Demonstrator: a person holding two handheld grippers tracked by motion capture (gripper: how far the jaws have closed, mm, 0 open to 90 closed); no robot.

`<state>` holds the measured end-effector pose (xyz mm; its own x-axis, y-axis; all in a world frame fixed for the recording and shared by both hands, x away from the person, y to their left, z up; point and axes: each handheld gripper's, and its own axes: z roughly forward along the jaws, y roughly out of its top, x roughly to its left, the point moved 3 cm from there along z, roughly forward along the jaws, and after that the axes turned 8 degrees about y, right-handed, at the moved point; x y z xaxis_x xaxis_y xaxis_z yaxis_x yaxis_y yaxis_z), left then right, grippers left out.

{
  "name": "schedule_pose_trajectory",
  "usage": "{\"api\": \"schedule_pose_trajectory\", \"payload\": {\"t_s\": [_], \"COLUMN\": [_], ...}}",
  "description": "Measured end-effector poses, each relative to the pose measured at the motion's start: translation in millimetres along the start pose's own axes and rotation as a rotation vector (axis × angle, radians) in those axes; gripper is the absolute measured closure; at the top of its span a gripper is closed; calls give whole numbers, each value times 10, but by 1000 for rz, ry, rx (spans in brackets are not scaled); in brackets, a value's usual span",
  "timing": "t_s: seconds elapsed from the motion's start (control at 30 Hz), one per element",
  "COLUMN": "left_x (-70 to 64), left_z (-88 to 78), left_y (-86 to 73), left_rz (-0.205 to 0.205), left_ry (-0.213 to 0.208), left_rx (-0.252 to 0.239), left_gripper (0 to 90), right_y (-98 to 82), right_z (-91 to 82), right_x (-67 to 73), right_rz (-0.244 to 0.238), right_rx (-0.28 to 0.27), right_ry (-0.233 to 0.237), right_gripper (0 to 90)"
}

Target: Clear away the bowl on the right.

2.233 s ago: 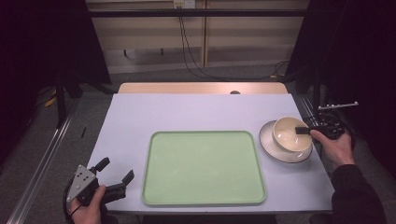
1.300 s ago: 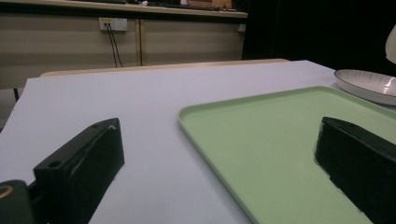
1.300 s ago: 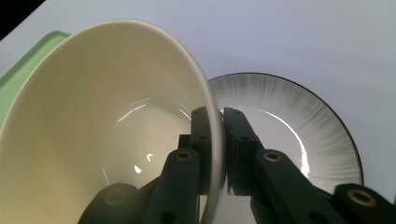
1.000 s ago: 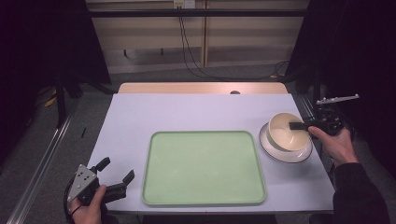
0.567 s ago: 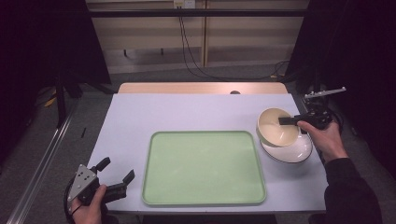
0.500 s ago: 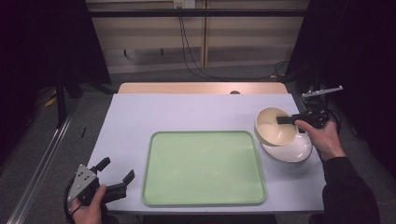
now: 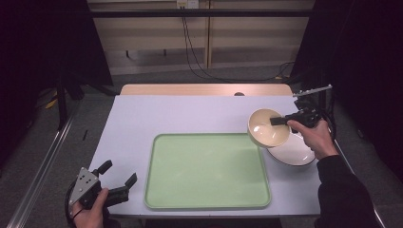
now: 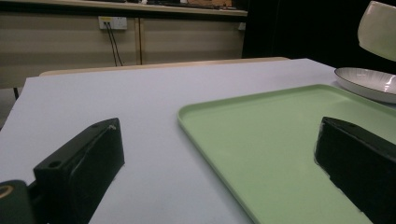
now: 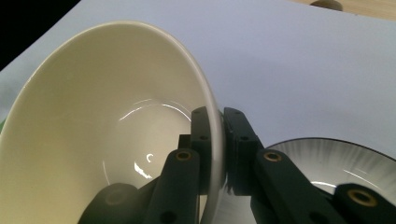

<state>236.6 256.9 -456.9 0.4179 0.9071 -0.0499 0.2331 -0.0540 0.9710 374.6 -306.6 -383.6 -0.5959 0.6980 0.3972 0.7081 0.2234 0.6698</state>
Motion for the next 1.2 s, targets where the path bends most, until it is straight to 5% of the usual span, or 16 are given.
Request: {"api": "schedule_pose_trajectory", "payload": {"t_s": [0.47,1.2], "left_x": [-8,-7], "left_z": [5,4], "left_y": [-1,-3], "left_rz": [-25,-22], "left_ry": [1,0], "left_rx": [-7,-6], "left_gripper": [16,16], "right_y": [161,165], "right_z": [209,579], "right_x": [86,-32], "right_rz": [-36,4], "right_rx": [17,88], "right_ry": [35,29], "right_gripper": [836,835]}}
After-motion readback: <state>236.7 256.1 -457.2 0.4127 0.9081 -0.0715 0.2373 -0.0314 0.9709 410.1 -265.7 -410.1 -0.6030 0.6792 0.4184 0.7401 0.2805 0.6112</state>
